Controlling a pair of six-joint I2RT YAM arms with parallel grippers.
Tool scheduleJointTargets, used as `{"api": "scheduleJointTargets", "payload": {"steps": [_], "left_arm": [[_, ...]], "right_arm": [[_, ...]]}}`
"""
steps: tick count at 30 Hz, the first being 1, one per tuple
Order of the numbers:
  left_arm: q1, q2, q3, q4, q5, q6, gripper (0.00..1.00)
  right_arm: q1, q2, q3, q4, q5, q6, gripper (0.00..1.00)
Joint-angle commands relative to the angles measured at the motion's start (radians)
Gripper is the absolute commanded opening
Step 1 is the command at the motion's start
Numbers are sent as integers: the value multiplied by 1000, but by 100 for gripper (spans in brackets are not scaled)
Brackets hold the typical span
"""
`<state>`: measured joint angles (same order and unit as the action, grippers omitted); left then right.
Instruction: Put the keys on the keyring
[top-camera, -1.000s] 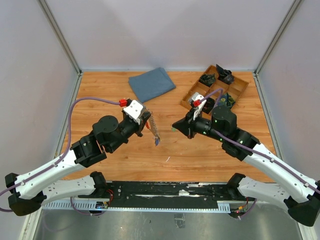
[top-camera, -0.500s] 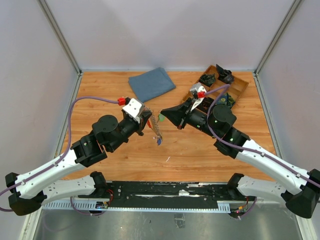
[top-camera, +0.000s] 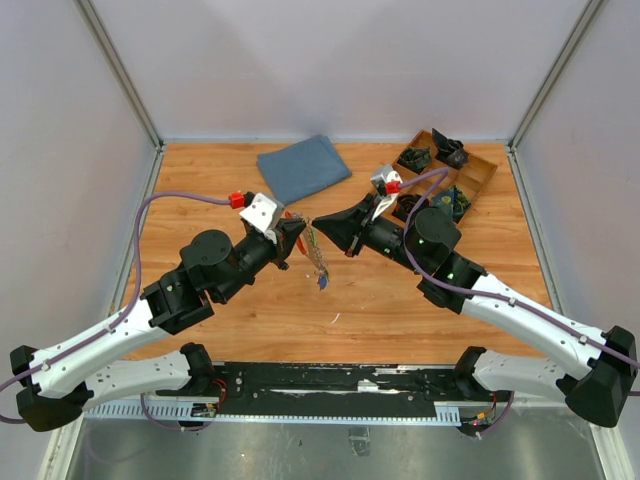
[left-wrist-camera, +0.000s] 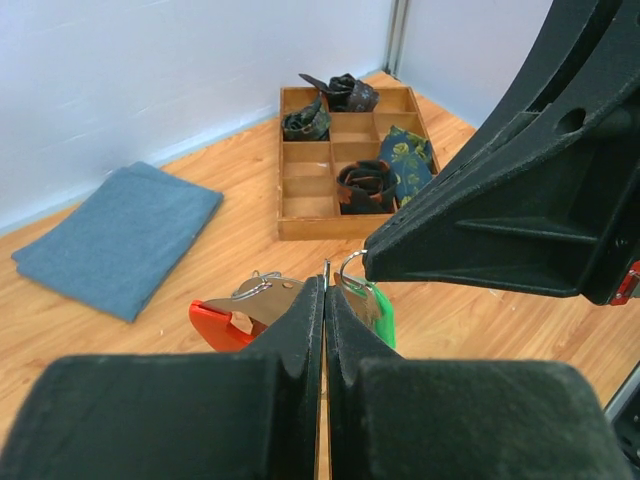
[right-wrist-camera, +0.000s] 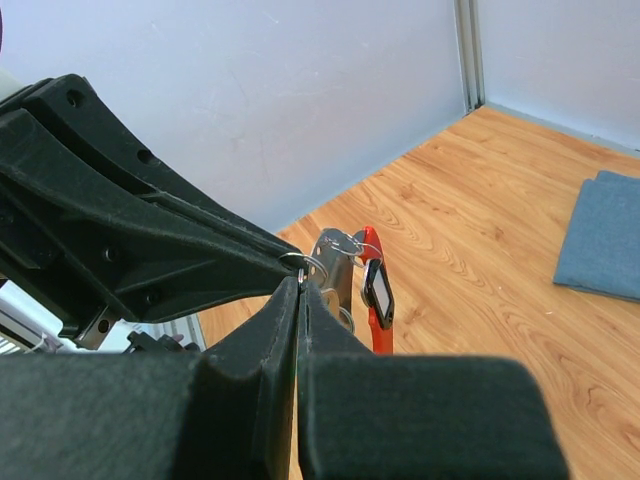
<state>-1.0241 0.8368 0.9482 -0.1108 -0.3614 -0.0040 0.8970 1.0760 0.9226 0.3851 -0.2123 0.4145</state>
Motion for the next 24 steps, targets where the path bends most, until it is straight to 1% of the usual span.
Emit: {"api": "scheduleJointTargets", "payload": {"steps": [1,24], "left_arm": [[4,-18,13,72,5,-15,0],[4,-23,11,71,15,-13,1]], "right_arm": [[25,-2,19,67,4,10,0],[31,24,28,95,2,20,1]]}}
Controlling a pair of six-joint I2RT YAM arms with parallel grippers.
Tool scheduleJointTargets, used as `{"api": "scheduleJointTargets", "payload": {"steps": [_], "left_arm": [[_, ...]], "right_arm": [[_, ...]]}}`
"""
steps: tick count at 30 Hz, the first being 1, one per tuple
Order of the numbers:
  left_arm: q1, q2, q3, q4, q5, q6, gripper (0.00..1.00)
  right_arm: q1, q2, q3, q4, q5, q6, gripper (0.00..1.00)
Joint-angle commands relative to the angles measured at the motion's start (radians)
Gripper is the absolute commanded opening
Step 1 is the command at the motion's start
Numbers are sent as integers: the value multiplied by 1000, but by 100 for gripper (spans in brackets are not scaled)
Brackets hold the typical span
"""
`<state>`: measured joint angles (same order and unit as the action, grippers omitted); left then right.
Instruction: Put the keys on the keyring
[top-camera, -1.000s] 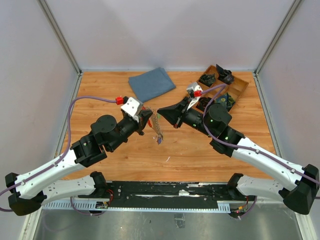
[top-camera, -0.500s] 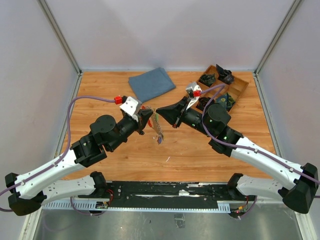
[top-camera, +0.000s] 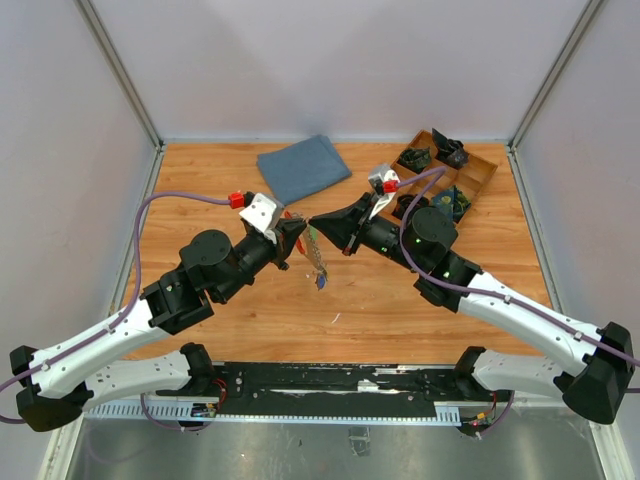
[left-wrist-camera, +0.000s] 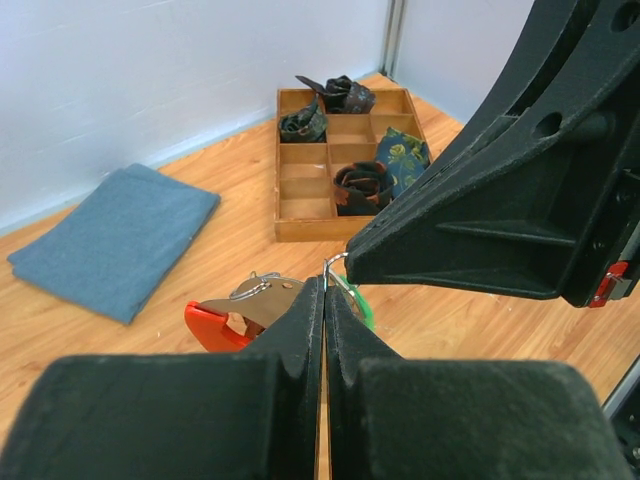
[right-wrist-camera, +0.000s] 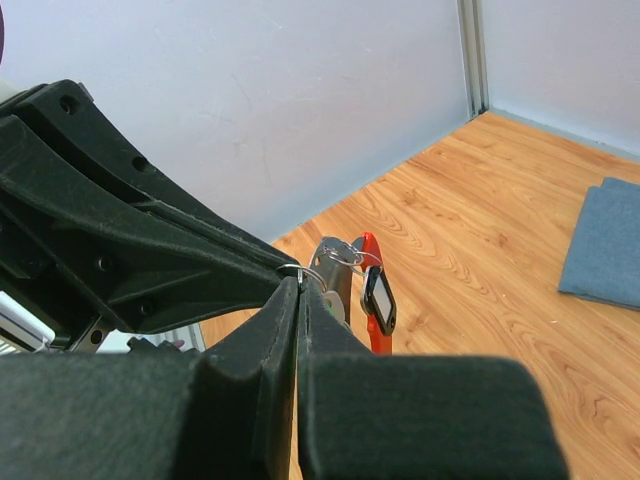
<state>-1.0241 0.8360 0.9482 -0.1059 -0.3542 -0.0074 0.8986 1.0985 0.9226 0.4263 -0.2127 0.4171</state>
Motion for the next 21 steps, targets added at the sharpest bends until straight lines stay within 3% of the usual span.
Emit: {"api": "scheduleJointTargets", "payload": {"steps": [1,21], "left_arm": [[4,-23,11,66,9,-9,0],[4,-24,4,69,7,-6,1]], "right_arm": [[31,3,29,54,3,17,1],[33,-23,5,61,55,18,1]]}}
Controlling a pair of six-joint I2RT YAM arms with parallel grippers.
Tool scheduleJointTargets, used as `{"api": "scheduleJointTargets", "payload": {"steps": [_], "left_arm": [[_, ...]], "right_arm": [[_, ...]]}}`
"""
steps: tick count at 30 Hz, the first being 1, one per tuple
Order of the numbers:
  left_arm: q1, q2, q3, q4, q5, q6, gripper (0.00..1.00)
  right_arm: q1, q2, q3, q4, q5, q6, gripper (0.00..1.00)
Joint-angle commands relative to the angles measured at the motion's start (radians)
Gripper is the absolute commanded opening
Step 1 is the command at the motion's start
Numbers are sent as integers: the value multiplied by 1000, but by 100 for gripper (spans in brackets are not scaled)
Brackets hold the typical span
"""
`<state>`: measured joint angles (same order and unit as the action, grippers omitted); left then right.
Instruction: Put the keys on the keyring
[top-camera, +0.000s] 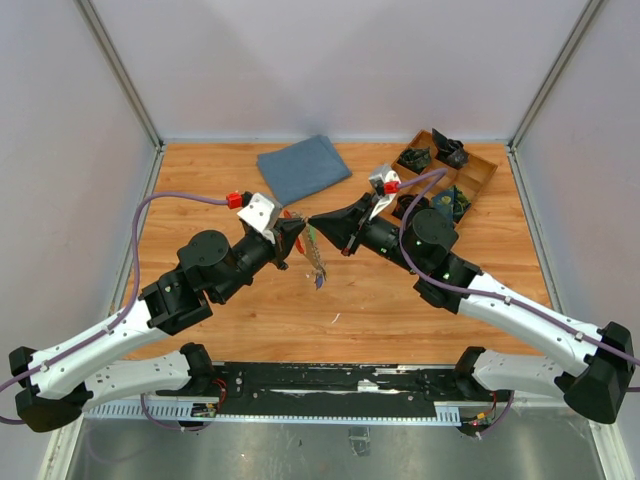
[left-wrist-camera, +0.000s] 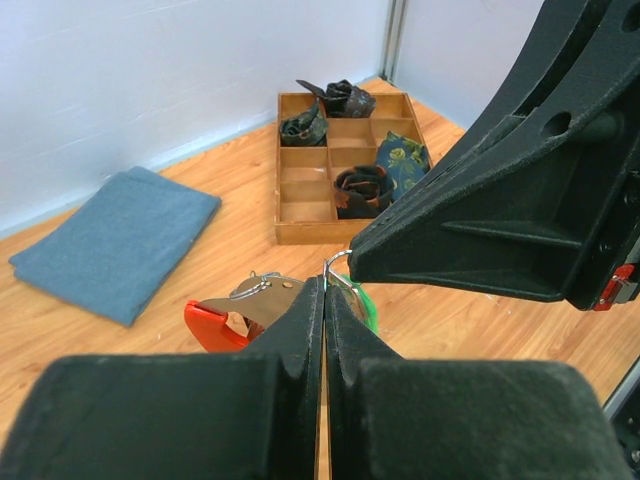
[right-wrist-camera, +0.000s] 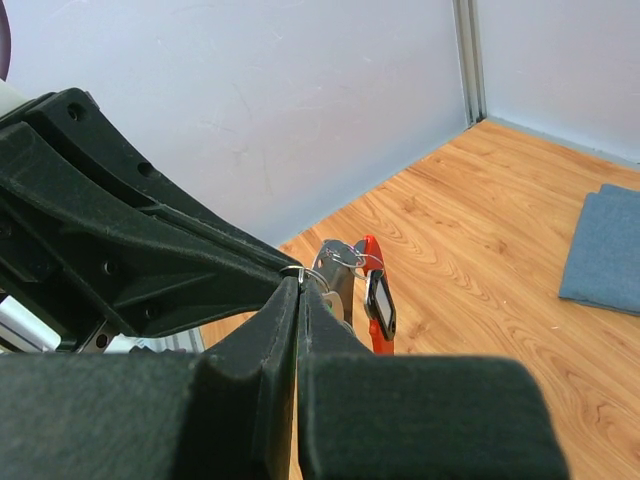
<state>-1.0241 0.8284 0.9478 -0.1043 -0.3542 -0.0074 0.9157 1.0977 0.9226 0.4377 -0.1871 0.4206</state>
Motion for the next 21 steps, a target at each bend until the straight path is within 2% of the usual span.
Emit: {"api": "scheduleJointTargets", "payload": {"steps": [1,21], "left_arm": [[4,-16,5,68,8,-5,1],[4,-21,9,68,2,1,1]], "right_arm": [[15,-23,3,48,35,14,1],[17,-8,14,-61,105,42,1]]}}
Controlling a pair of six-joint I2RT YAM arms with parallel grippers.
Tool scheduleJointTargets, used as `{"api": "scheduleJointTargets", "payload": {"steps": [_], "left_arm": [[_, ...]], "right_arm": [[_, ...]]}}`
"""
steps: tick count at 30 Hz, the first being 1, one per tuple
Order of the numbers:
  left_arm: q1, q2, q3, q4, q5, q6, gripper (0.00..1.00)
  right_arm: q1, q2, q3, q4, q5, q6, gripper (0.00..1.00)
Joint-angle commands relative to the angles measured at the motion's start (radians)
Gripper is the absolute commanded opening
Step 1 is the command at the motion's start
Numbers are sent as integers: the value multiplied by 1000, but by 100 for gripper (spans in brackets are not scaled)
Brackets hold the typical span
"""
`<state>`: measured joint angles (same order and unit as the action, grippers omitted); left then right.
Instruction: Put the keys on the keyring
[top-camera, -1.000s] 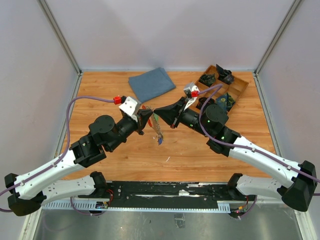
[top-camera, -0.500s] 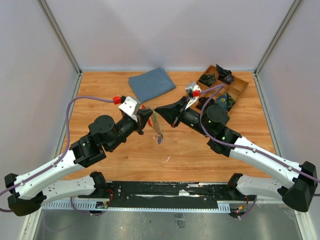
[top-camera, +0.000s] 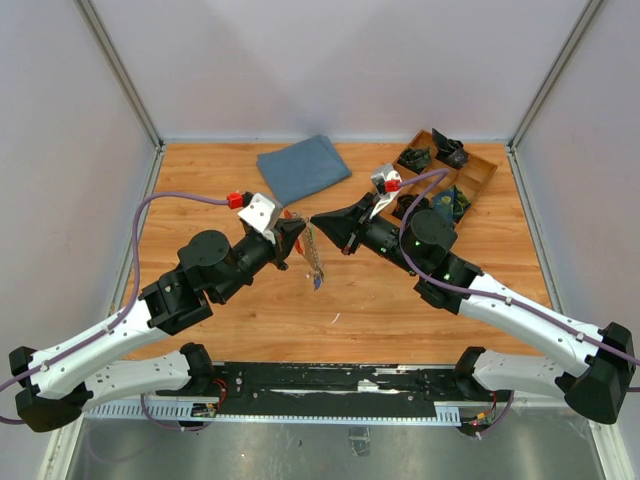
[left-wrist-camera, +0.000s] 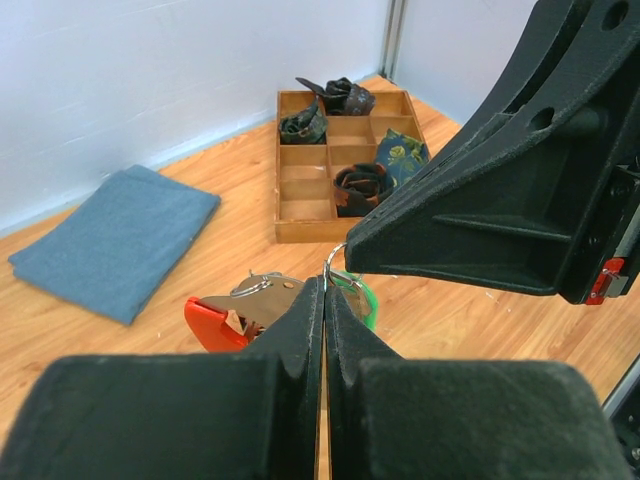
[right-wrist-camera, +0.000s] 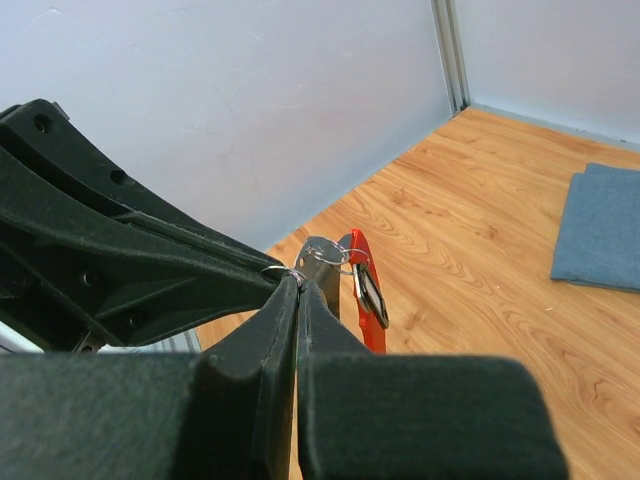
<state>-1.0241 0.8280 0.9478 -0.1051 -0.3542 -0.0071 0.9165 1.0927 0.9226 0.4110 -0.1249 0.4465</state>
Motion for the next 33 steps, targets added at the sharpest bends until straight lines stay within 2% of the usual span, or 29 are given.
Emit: {"api": "scheduleJointTargets", "payload": {"steps": [1,21,33], "left_arm": [[4,-21,9,68,1,2,1],[4,-27,3,71,4,4,0],[4,-29,-1,74,13,3,1]], "right_arm": [[16,-4,12,-36,45,18,1],[22,2,16,-105,70,41,1],[25,27,39,-96,27,68,0]]}}
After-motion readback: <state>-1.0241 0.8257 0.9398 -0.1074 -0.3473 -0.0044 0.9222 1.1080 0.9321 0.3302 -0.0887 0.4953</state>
